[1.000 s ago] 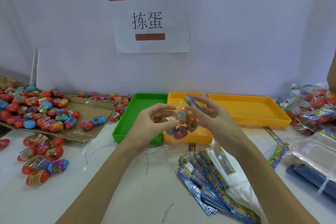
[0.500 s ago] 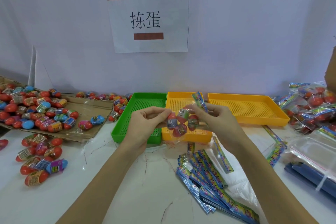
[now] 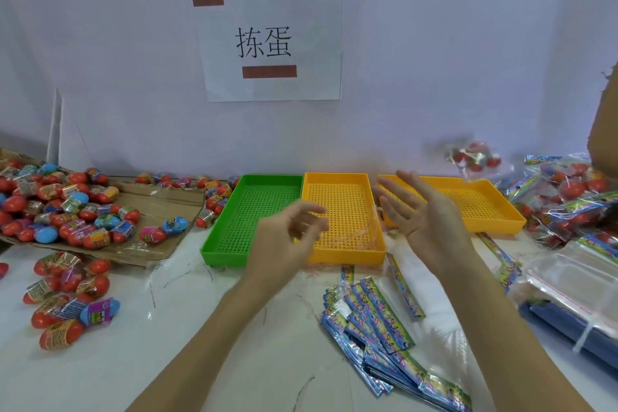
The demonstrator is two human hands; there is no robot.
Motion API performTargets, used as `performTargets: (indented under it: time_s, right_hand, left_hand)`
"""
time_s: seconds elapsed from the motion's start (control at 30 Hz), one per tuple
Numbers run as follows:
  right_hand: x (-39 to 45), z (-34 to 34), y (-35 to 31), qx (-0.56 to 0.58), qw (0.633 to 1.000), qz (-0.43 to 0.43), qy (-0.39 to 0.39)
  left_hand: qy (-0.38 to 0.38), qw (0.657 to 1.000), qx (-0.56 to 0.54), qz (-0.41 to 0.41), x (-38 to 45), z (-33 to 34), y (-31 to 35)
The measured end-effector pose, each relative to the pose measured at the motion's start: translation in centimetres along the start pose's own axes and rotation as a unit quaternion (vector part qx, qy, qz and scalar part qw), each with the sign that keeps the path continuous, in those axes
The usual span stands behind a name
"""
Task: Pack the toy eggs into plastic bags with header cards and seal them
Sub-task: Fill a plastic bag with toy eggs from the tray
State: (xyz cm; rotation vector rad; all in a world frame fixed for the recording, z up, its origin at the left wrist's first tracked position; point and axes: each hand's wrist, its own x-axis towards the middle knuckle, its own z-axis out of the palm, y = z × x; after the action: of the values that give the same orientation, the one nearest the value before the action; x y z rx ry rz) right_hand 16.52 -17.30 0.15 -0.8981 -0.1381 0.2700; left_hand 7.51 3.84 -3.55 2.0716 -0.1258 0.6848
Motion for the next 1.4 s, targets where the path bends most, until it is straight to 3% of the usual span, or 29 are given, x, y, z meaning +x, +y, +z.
performTargets:
  time_s: [0.07,0.13,0.2,0.27,0.57,0.73,0.87,0.97,1.03,1.13,1.23,1.4]
  right_hand:
    - [0.1,0.2,0.5,-0.031,1.000,0.002,0.004]
    - [0.2,0.2,0.7,-0.075,0.997,0.002,0.013]
    - [0.2,0.2,0.9,-0.105,0.994,0.005,0.018]
    - [0.2,0.2,1.2,-0.118,0.993,0.006,0.026]
    - [-0.3,0.8,2.6,-0.231,0.973,-0.005,0.013]
    - [-0.4,1.2,4.4,-0.361,0.928,-0.093,-0.002]
    - [-0.3,1.4,5.5,-0.479,0.857,-0.187,-0.033]
    - [-0.1,1.5,5.1,-0.491,0.841,-0.226,-0.035]
    - [0.2,1.1,4.4,-0.451,0.858,-0.244,-0.004]
    - [0.7,0.1,3.4,-0.395,0.888,-0.233,0.039]
    - [1.1,-0.5,3.3,-0.384,0.897,-0.211,0.058]
    - [1.2,-0.8,3.3,-0.389,0.897,-0.199,0.071]
  left_hand:
    - [-0.118,0.983,0.067,0.123,-1.0,1.7,0.6]
    - [-0.217,0.943,0.116,0.224,-2.2,3.7,0.9]
    - [-0.276,0.907,0.168,0.271,-3.3,5.2,0.9]
    - [-0.287,0.896,0.198,0.275,-3.7,5.8,0.7]
    - [-0.221,0.921,0.172,0.272,-2.7,4.7,-0.1]
    - [-0.071,0.981,0.067,0.169,-0.8,2.3,-0.1]
    - [0.066,0.975,0.175,0.117,0.5,-1.2,-1.7]
    - [0.112,0.959,0.227,0.126,0.7,-2.7,-1.8]
    - [0.069,0.947,0.232,0.212,0.2,-2.0,-0.9]
    - [-0.078,0.931,0.171,0.313,-1.2,1.3,1.8]
    - [-0.248,0.909,0.166,0.291,-2.8,4.1,2.6]
    - [-0.281,0.928,0.103,0.224,-2.8,4.5,1.8]
